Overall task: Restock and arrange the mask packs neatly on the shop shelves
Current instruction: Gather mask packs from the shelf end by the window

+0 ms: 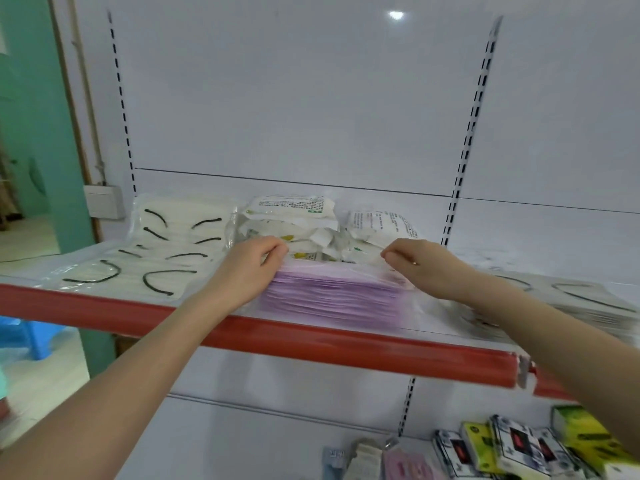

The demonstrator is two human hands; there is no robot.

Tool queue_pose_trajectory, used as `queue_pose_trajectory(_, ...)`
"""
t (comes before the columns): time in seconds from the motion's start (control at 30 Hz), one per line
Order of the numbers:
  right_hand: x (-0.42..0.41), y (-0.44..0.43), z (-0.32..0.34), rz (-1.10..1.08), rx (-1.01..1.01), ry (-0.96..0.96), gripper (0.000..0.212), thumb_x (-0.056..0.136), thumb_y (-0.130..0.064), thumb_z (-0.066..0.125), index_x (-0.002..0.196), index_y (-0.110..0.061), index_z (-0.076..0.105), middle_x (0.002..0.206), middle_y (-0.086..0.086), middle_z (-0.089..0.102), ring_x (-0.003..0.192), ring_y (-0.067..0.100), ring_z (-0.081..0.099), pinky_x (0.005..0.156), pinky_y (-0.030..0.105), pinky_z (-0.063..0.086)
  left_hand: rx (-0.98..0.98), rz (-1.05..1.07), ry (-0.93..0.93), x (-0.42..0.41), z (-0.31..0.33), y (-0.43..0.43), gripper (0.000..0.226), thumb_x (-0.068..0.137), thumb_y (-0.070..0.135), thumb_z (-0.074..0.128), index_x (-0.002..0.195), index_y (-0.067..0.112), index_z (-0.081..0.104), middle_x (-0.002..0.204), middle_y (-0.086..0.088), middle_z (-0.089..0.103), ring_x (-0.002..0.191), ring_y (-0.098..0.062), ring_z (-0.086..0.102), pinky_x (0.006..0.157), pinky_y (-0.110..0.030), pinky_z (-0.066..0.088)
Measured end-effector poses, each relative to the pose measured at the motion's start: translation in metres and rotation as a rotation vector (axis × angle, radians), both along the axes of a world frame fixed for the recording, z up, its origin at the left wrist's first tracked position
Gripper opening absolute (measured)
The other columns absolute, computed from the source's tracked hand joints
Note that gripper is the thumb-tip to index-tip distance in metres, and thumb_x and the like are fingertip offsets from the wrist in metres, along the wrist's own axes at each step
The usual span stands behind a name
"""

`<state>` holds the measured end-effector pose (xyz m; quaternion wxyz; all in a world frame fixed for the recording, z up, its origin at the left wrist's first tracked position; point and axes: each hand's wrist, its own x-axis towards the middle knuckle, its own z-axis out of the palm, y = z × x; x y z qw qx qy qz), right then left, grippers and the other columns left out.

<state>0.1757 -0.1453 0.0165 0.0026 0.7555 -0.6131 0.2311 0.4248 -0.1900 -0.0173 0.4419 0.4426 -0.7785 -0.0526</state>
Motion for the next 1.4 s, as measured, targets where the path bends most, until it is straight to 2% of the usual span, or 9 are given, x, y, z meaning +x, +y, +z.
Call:
queue_pose_trajectory(0.13, 0.001, 0.004, 0.003, 0.005, -0.023, -0.036, 0.028, 0.098, -0.024, 0.040, 0.107, -0.008, 0.062, 0.104, 0.008, 0.066, 0.098, 0.026, 0.058, 0.080, 0.031, 0.043, -0.051, 0.003, 0.029, 0.002, 0.002, 0.001, 0.029, 0.097, 0.018, 0.045, 0.098, 0.000, 0.067, 0.096, -0.014, 0.068, 0.093, -0.026, 0.059, 0.074, -0.024, 0.037)
queue_pose_trajectory(0.23, 0.002, 0.008, 0.006, 0.002, -0.066, -0.072, 0.024, 0.097, -0.024, 0.043, 0.104, -0.011, 0.062, 0.103, 0.004, 0.065, 0.097, 0.024, 0.058, 0.085, 0.034, 0.045, -0.147, 0.003, 0.041, -0.003, 0.006, 0.008, 0.029, 0.097, 0.017, 0.045, 0.093, -0.003, 0.066, 0.091, -0.016, 0.067, 0.089, -0.025, 0.057, 0.072, -0.024, 0.034)
queue_pose_trajectory(0.37, -0.003, 0.017, 0.009, 0.010, -0.153, -0.092, 0.022, 0.096, -0.023, 0.045, 0.101, -0.011, 0.064, 0.101, 0.000, 0.065, 0.098, 0.018, 0.058, 0.081, 0.025, 0.041, -0.257, -0.115, 0.027, -0.025, 0.013, 0.028, 0.038, 0.090, 0.027, 0.041, 0.085, 0.000, 0.067, 0.081, -0.011, 0.067, 0.080, -0.015, 0.054, 0.072, -0.023, 0.035)
queue_pose_trajectory(0.53, -0.026, 0.037, 0.012, -0.018, -0.244, -0.076, 0.022, 0.096, -0.020, 0.046, 0.099, -0.009, 0.065, 0.097, -0.001, 0.065, 0.096, 0.015, 0.058, 0.077, 0.019, 0.038, -0.281, -0.269, -0.065, -0.073, 0.011, 0.057, 0.047, 0.088, 0.038, 0.034, 0.076, 0.002, 0.061, 0.067, -0.005, 0.058, 0.067, -0.017, 0.050, 0.067, -0.033, 0.040)
queue_pose_trajectory(0.73, -0.085, 0.073, 0.017, -0.087, -0.299, -0.090, 0.021, 0.095, -0.019, 0.047, 0.096, -0.010, 0.066, 0.096, -0.003, 0.066, 0.094, 0.015, 0.059, 0.081, 0.024, 0.041, -0.281, -0.442, -0.099, -0.147, 0.012, 0.092, 0.049, 0.087, 0.041, 0.031, 0.077, 0.004, 0.062, 0.069, -0.005, 0.061, 0.067, -0.017, 0.052, 0.067, -0.033, 0.039)
queue_pose_trajectory(0.93, -0.199, 0.143, 0.016, -0.264, -0.290, -0.052, 0.019, 0.094, -0.021, 0.048, 0.095, -0.012, 0.065, 0.096, -0.004, 0.066, 0.094, 0.014, 0.058, 0.081, 0.024, 0.042, -0.233, -0.666, -0.092, -0.273, 0.014, 0.137, 0.054, 0.087, 0.045, 0.030, 0.083, 0.002, 0.063, 0.075, -0.007, 0.064, 0.072, -0.016, 0.055, 0.070, -0.035, 0.040)
queue_pose_trajectory(1.17, -0.368, 0.256, 0.010, -0.550, -0.229, 0.048, 0.019, 0.093, -0.023, 0.050, 0.098, -0.012, 0.065, 0.099, 0.001, 0.067, 0.094, 0.020, 0.060, 0.084, 0.035, 0.047, -0.213, -0.866, -0.105, -0.451, 0.013, 0.217, 0.044, 0.089, 0.042, 0.038, 0.091, 0.010, 0.068, 0.084, -0.002, 0.067, 0.080, -0.014, 0.057, 0.076, -0.034, 0.042)
queue_pose_trajectory(1.3, -0.454, 0.320, 0.007, -0.688, -0.185, 0.070, 0.019, 0.092, -0.019, 0.052, 0.097, -0.007, 0.067, 0.097, 0.006, 0.067, 0.092, 0.023, 0.060, 0.084, 0.037, 0.046, -0.196, -0.951, -0.118, -0.545, 0.016, 0.259, 0.028, 0.095, 0.032, 0.047, 0.100, 0.014, 0.068, 0.095, -0.002, 0.067, 0.090, -0.017, 0.060, 0.083, -0.038, 0.046)
queue_pose_trajectory(1.4, -0.508, 0.362, 0.001, -0.791, -0.139, 0.058, 0.020, 0.092, -0.018, 0.053, 0.099, -0.005, 0.066, 0.098, 0.008, 0.067, 0.093, 0.025, 0.060, 0.085, 0.037, 0.045, -0.192, -1.005, -0.187, -0.606, 0.022, 0.284, 0.044, 0.088, 0.048, 0.041, 0.100, 0.014, 0.067, 0.095, -0.002, 0.067, 0.090, -0.017, 0.060, 0.083, -0.037, 0.046)
